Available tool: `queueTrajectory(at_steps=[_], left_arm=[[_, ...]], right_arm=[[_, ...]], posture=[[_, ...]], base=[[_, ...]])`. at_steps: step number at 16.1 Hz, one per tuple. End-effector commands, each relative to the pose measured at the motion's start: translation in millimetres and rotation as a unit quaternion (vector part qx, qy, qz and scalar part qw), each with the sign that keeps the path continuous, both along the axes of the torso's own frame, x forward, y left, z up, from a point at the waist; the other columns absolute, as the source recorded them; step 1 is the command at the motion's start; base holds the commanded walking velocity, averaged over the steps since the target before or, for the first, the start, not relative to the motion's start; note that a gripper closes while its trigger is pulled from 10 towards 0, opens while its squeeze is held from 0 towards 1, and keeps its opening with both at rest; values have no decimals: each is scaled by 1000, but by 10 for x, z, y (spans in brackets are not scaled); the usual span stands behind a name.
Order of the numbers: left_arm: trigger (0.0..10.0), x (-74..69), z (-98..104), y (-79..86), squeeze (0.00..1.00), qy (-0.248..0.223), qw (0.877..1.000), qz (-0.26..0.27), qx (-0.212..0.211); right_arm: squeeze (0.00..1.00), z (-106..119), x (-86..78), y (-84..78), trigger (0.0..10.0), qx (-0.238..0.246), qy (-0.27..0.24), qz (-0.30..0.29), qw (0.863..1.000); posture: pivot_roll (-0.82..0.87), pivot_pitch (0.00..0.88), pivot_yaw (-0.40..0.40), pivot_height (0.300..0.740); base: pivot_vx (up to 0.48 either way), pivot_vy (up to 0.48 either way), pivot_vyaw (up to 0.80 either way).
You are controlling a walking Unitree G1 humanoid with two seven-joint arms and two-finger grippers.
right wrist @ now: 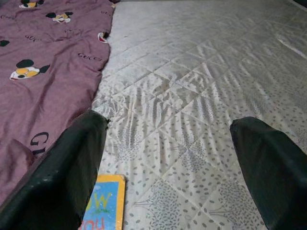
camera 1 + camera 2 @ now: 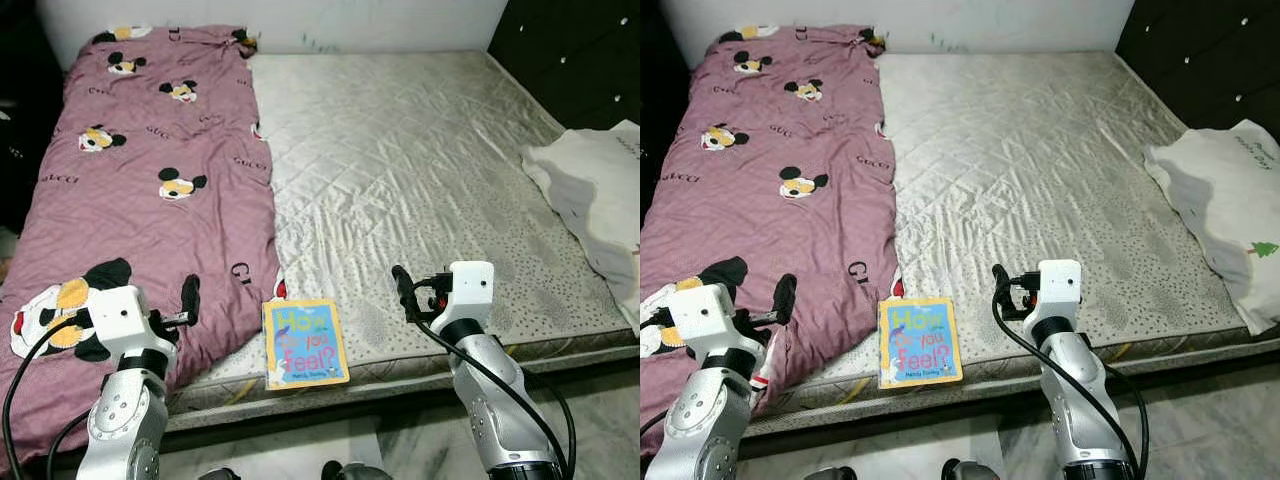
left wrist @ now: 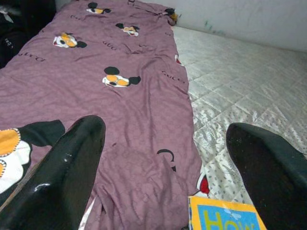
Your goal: Clean up the room
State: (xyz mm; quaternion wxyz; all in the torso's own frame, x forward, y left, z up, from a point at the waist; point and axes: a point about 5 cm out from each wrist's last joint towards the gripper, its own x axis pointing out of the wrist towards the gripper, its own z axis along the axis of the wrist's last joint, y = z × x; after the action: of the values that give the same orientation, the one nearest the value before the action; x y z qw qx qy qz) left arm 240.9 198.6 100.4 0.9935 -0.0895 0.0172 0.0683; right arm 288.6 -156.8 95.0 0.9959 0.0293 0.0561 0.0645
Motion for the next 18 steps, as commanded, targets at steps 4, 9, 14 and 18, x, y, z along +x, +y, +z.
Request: queueTrajectory(at_steps=[4,9,14,18], left_arm=[[10000,6,47,-38,0,-8,1000,-6,-1],[10000,28,57,-61,0,-12,1000,-11,0],[10000,41,59,-73,0,-11,1000,-14,-2],[10000,44,55,-77,0,-9,1000,-12,0]], right_arm=[[0,16,-8,-3,10000,-6,3,7,1000],[0,14,4,-2,10000,-2,5,6,1000],[0,20,13,5,10000,-6,4,8,1000],[0,17,3,19,10000,-7,2,14,1000]], posture=[[-68,175,-50,740],[-72,175,-51,740],[-70,175,-49,740],[-70,176,-48,740]], base=[[0,0,0],[0,0,-456],[0,0,0],[0,0,0]])
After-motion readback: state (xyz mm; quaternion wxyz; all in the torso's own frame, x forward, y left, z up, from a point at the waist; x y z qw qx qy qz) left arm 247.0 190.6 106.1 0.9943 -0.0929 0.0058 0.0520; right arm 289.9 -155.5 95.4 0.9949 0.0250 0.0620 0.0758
